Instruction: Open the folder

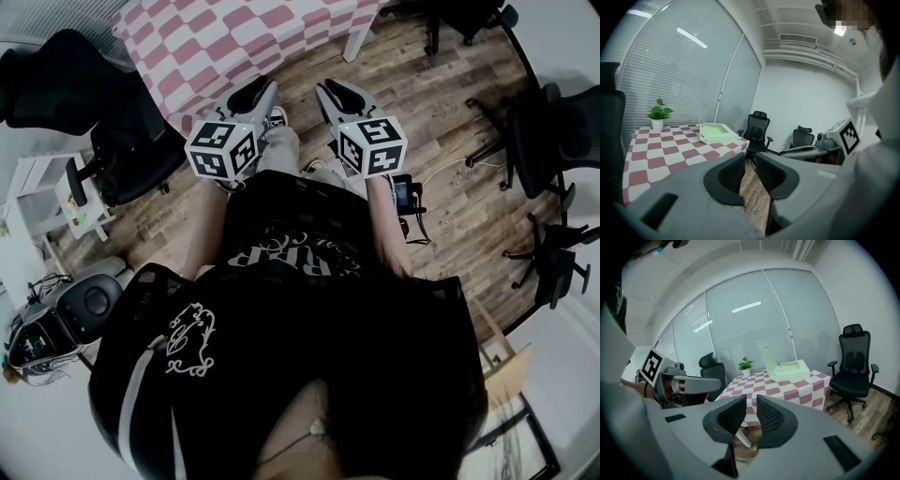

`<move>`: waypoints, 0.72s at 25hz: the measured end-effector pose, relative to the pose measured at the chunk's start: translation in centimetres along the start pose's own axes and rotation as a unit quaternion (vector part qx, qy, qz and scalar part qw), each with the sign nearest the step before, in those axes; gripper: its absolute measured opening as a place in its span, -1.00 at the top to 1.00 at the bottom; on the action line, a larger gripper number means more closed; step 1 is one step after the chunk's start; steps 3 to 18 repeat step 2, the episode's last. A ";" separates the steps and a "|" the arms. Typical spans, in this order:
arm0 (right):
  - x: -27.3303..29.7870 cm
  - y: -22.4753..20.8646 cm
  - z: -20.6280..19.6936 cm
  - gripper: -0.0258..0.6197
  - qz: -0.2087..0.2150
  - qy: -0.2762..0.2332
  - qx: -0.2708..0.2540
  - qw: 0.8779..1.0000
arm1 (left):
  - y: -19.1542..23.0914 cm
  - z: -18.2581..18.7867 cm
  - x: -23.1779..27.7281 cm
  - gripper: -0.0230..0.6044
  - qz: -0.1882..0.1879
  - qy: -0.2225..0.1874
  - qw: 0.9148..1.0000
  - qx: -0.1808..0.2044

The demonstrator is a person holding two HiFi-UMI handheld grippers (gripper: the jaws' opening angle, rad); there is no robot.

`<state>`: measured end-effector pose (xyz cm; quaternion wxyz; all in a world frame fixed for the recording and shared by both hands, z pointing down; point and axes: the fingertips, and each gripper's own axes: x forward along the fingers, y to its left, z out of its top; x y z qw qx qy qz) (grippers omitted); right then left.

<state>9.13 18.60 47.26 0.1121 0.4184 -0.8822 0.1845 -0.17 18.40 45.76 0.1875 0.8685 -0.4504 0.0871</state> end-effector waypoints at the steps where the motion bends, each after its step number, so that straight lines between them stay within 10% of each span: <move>1: 0.2 -0.2 0.0 0.71 -0.001 0.001 0.000 1.000 | 0.1 0.0 0.2 0.67 0.000 0.000 1.000 0.000; 18: 0.3 -0.4 0.0 0.71 -0.001 0.001 0.001 1.000 | 0.2 0.1 0.4 0.67 -0.001 0.001 1.000 0.001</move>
